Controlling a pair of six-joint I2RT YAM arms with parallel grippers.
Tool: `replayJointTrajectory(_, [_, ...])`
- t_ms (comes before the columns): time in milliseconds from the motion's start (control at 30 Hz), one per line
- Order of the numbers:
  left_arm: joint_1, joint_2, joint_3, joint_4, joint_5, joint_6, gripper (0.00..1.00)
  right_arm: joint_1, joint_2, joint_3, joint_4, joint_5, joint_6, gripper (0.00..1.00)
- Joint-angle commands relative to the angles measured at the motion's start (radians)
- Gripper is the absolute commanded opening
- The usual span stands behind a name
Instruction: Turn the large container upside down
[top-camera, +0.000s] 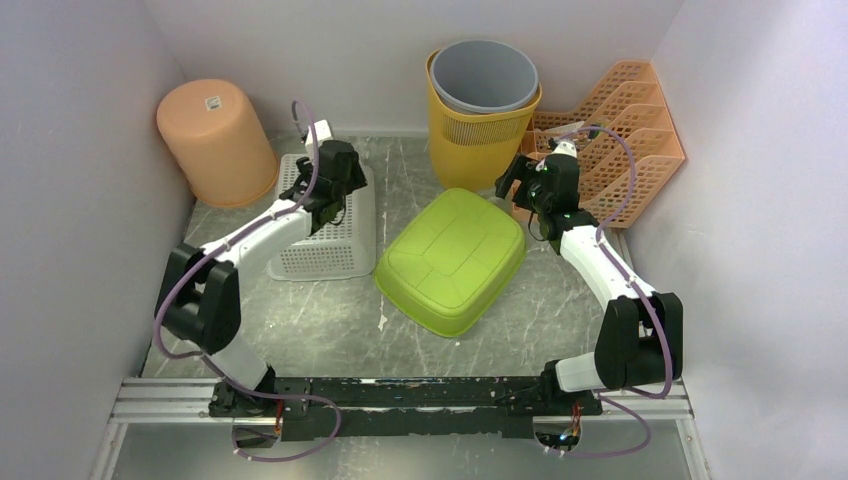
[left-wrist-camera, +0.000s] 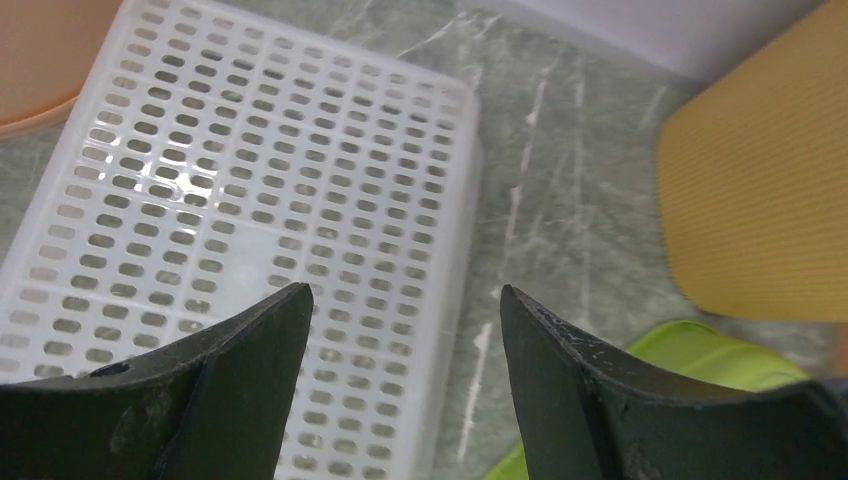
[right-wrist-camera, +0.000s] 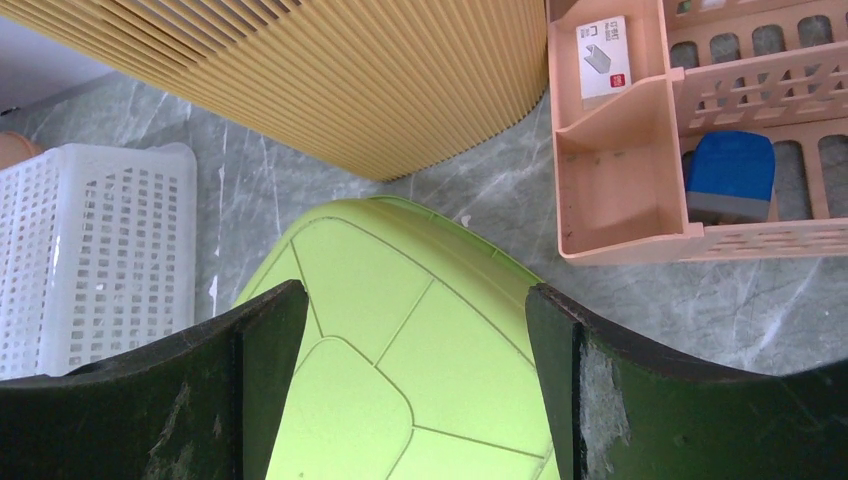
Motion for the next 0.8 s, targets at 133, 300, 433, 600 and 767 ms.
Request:
replayJointTrajectory(133, [0.126, 0.086, 0.041, -0.037, 0.169, 0.063, 0.80, 0.003, 0.002, 0.004, 0.012, 0.001, -0.013, 0.81])
replayJointTrajectory(300, [0.151, 0.078, -0.078, -0.064, 0.187, -0.006, 0.82, 0.004, 0.003, -0.004, 0.023, -0.002, -0.007, 0.81])
replayJointTrajectory(433, [0.165, 0.036, -0.210, -0.081, 0.180, -0.080, 0.85, 0.003, -0.008, -0.013, 0.028, -0.002, -0.005, 0.81])
replayJointTrajectory(600, [0.196, -0.054, -0.390, -0.136, 0.170, -0.216, 0.90, 0.004, -0.028, -0.034, 0.040, -0.011, 0.007, 0.81])
replayJointTrajectory(767, [0.239, -0.167, -0.516, -0.242, 0.145, -0.360, 0.96, 0.004, -0.050, -0.055, 0.046, -0.022, 0.016, 0.81])
